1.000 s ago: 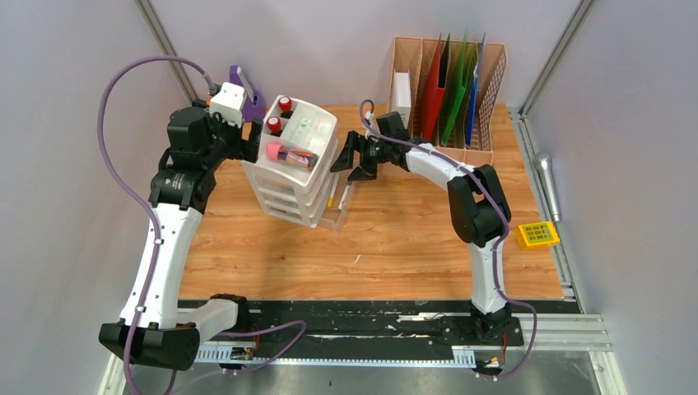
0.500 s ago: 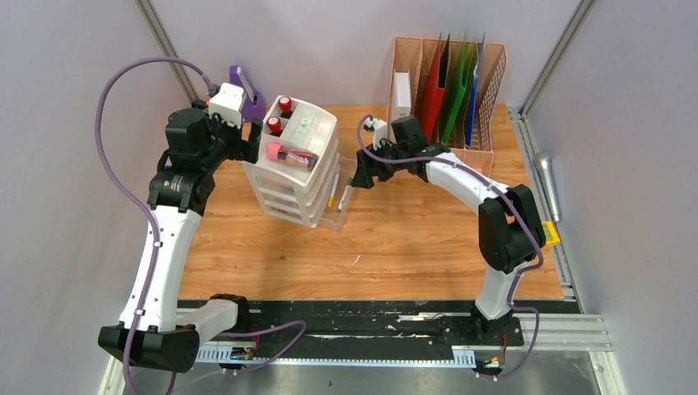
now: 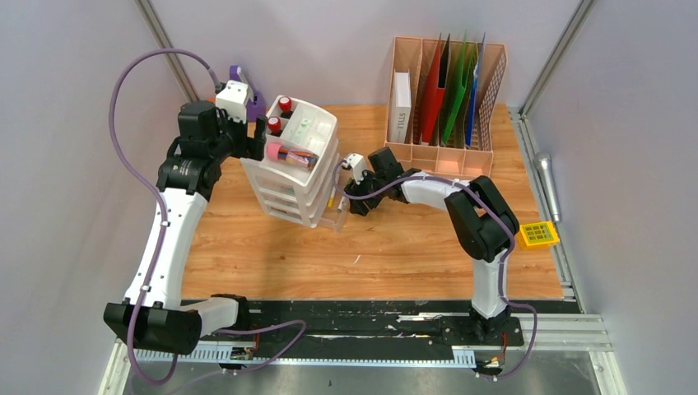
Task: Organize the desk
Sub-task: Close the drawer in the storage box.
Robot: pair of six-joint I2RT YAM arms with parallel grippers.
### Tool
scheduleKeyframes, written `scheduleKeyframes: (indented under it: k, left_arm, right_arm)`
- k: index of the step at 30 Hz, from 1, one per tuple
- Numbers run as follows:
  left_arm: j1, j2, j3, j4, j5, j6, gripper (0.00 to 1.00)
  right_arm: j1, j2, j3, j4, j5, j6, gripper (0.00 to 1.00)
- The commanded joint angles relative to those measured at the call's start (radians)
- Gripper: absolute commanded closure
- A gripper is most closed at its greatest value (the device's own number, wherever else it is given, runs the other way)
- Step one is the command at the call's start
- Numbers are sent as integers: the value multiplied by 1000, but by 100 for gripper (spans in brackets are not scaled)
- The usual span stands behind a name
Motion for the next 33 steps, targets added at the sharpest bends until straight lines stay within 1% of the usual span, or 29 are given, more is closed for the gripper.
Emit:
scheduleKeyframes:
  k: [1,5,7,10,14,27,30,33]
  left_arm:
    - [3,-16,50,13,-8,-25,0]
    - [4,-20,51,13,-16,-26,0]
    - [4,-20,51,11,-23,-26,0]
    - [4,-20,44,17,-29,-25,0]
    - [3,-22,26,35,-27,-28,0]
    - [4,-31,-6,56,-17,3,0]
    - [4,-34,-6,55,-26,16,0]
    - [3,-35,-6,50,-32,25,0]
  right_arm:
    - [20,27,1,184,-10,15,43]
    - [37,31,-33,353,-26,66,40]
    - [42,40,-17,371,-39,88,39]
    - [46,72,27,358,-56,122,35]
    - [52,104,73,347,-81,139,33]
    - [52,198,250,248,-138,273,30]
    - [50,194,250,230,-129,295,30]
    - [40,137,189,227,-111,277,29]
